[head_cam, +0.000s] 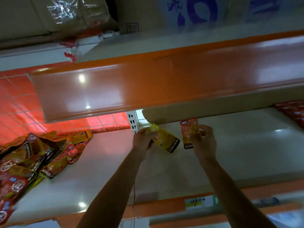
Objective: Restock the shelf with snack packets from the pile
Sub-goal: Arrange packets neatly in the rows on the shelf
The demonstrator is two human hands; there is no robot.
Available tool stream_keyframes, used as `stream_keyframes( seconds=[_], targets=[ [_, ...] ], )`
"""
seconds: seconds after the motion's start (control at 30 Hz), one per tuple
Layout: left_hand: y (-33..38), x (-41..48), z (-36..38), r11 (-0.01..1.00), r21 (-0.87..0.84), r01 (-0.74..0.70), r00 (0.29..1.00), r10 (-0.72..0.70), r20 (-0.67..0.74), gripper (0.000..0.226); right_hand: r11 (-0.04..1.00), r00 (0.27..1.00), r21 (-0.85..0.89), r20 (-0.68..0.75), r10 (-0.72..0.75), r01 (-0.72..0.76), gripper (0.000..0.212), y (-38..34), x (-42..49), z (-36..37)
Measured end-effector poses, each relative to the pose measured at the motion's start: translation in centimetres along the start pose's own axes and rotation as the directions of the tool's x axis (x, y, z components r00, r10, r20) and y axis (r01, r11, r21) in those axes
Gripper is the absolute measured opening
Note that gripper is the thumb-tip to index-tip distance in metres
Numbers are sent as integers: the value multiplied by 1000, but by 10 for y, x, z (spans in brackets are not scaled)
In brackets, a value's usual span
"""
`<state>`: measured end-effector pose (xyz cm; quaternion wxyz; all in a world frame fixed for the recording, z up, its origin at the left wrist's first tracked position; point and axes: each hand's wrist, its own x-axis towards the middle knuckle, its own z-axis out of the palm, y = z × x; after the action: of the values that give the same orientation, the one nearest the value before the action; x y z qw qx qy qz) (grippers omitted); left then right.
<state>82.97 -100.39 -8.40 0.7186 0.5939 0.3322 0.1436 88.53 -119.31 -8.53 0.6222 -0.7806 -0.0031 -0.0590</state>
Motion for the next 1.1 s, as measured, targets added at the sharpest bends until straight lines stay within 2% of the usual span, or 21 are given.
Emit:
stream_keyframes(
  seconds=[0.07,0.13,0.27,0.4,0.47,0.63,0.77,0.93,1.1],
  targets=[
    [-3,7,6,967,239,-87,993,105,-62,28,1000,1000,-5,22,8,-8,44,3,-2,-5],
    [-4,9,10,904,398,-159,973,211,-91,40,1000,998,-7,55,19,-18,52,7,-3,-9],
    [-12,14,18,701,656,-279,945,324,56,69,1000,999,-27,43,10,-8,47,11,-4,-11],
    [-28,11,20,417,804,-424,879,405,253,45,1000,999,-15,43,3,-3,41,12,-4,-9],
    [-32,12,20,331,821,-465,846,440,302,37,1000,999,-17,52,-7,7,41,12,-4,-6],
    [-30,16,25,318,827,-464,832,477,283,35,999,996,-39,93,7,-4,50,13,-7,1],
    [-29,21,27,307,838,-451,829,492,266,35,998,994,-58,111,-13,19,41,14,-12,3],
    [-27,26,31,269,853,-447,826,491,278,34,997,994,-71,110,5,3,41,17,-16,-5],
    [-32,12,39,293,829,-476,789,558,256,37,998,995,-52,96,23,-18,40,20,-17,-16]
  ],
)
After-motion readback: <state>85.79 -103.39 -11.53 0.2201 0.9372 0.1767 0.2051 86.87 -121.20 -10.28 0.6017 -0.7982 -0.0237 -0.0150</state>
